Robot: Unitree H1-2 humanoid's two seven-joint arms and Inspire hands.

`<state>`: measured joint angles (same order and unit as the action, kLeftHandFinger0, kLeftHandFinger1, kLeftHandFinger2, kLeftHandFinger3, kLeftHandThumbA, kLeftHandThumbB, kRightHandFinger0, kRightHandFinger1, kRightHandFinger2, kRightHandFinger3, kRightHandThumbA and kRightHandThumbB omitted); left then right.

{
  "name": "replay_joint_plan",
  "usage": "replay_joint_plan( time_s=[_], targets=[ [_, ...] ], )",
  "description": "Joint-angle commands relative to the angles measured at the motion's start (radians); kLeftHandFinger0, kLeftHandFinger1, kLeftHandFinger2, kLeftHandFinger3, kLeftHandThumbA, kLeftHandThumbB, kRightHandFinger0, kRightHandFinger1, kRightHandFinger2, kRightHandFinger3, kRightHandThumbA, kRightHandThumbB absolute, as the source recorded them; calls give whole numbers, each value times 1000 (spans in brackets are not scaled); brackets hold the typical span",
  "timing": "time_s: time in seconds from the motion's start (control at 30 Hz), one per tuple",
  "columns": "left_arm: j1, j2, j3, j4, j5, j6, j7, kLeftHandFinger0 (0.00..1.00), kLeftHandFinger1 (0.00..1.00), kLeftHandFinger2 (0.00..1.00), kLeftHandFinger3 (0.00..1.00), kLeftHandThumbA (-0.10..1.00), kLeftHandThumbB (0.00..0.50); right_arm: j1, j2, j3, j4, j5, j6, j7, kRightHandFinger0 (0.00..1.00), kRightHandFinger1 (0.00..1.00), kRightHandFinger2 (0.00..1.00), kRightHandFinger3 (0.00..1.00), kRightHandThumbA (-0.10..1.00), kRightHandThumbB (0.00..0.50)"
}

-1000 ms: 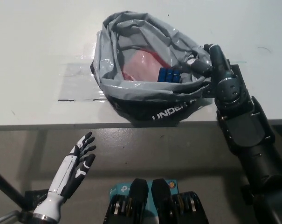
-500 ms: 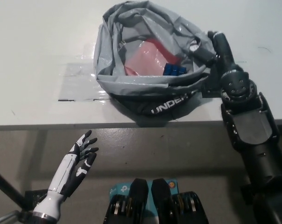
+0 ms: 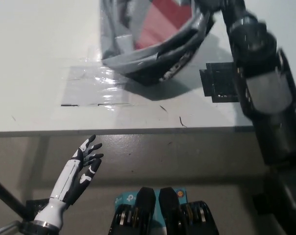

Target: Use the right hand to pick up a rubix's cube and place it into a plastic bag and lift the bag

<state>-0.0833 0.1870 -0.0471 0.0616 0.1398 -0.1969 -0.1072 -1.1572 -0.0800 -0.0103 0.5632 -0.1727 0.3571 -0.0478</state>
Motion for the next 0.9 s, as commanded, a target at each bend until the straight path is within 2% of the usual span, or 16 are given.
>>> replay_joint_plan(
  time_s=[0.0,0.03,0.07,0.13,0.17,0.23,0.27,0.33,0.4,0.53,0.67,0.73,0.77,0.8,0.83,0.87],
  targets=[
    [-10,10,4,-23,17,-24,15,802,798,886,1000,900,74,-222,-38,-23,46,55,13,45,0,412,795,833,-100,141],
    [-12,10,3,-23,12,-24,11,805,799,887,1000,900,75,-281,-45,-41,97,72,15,43,0,347,794,874,-100,164],
    [-12,10,3,-22,10,-24,10,805,799,887,1000,900,75,-296,-47,-45,111,76,16,43,0,347,794,874,-100,164],
    [-14,9,3,-23,6,-26,8,815,802,891,1000,893,75,-325,-52,-52,135,84,13,43,0,289,769,817,-100,171],
    [-13,9,4,-24,2,-23,6,819,806,897,1000,875,70,-361,-60,-56,157,85,10,41,0,269,738,1000,-100,164],
    [-13,9,4,-25,1,-21,5,820,807,900,1000,864,63,-387,-66,-58,172,85,14,38,0,226,669,1000,-100,158],
    [-15,10,3,-24,2,-24,4,821,806,901,1000,860,61,-405,-69,-64,184,91,12,36,0,199,616,678,-100,183],
    [-17,11,3,-22,4,-27,5,825,804,896,1000,858,71,-442,-75,-79,213,107,3,32,0,217,636,585,-100,192],
    [-16,9,3,-23,4,-23,6,829,803,893,1000,857,72,-476,-83,-89,236,116,1,29,0,247,693,563,-100,202],
    [-14,8,2,-19,0,-24,4,831,799,890,1000,850,72,-486,-86,-82,236,105,-4,28,0,230,707,578,-100,199],
    [-10,8,2,-22,0,-22,5,831,797,884,1000,845,76,-475,-77,-96,227,124,-6,30,0,277,738,603,-100,200],
    [-9,10,0,-22,1,-27,3,828,796,883,1000,841,63,-467,-73,-98,218,126,3,24,0,294,710,478,-100,205],
    [-9,11,0,-20,1,-32,2,826,794,881,1000,833,51,-458,-66,-100,209,123,23,9,0,303,753,847,-100,202],
    [-9,11,0,-20,1,-32,2,826,793,881,1000,830,49,-456,-64,-101,206,123,28,6,0,274,695,961,-100,205],
    [-8,11,0,-23,1,-26,2,821,789,880,1000,811,50,-447,-59,-107,206,133,32,9,0,237,647,770,-100,184],
    [-8,11,1,-23,0,-25,1,821,789,880,1000,811,50,-444,-57,-108,207,137,31,12,0,237,647,770,-100,184]
  ],
)
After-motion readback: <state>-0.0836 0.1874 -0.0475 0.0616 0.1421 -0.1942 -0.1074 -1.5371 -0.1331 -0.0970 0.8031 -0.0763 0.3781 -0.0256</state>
